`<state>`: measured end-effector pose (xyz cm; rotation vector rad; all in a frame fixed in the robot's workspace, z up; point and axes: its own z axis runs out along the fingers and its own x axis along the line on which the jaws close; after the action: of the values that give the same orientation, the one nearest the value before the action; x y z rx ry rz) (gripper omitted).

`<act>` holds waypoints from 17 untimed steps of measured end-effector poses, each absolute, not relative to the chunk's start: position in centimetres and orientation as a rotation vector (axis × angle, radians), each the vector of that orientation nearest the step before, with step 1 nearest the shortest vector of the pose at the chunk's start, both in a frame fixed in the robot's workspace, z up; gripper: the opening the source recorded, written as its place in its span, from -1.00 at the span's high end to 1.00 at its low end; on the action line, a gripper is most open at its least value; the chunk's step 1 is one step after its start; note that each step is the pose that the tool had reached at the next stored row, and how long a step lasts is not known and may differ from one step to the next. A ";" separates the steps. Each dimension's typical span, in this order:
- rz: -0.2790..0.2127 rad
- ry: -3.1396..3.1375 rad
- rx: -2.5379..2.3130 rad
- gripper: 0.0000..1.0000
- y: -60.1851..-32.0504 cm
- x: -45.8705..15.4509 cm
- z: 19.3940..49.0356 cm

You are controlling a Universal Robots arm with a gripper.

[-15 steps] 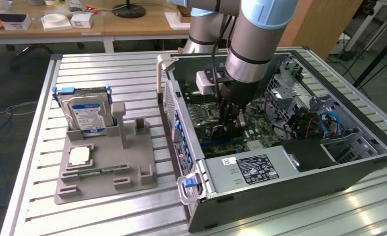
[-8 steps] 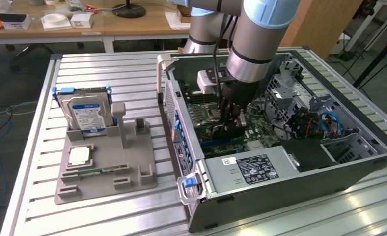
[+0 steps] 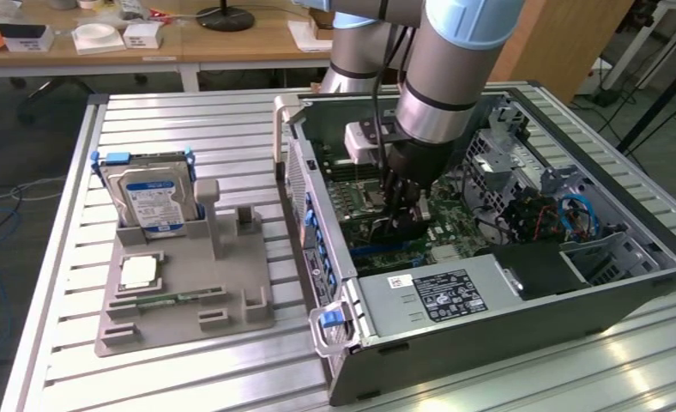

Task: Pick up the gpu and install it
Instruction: 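Insert the gpu into the slot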

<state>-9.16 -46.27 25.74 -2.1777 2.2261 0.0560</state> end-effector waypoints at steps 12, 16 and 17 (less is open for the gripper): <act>0.047 2.231 -2.183 0.48 -46.3 -9.1 25.8; 0.048 2.231 -2.183 0.48 -46.3 -9.1 25.7; 0.048 2.231 -2.183 0.48 -46.3 -9.1 25.6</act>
<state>-9.14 -46.27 25.62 -2.1827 2.2312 0.0476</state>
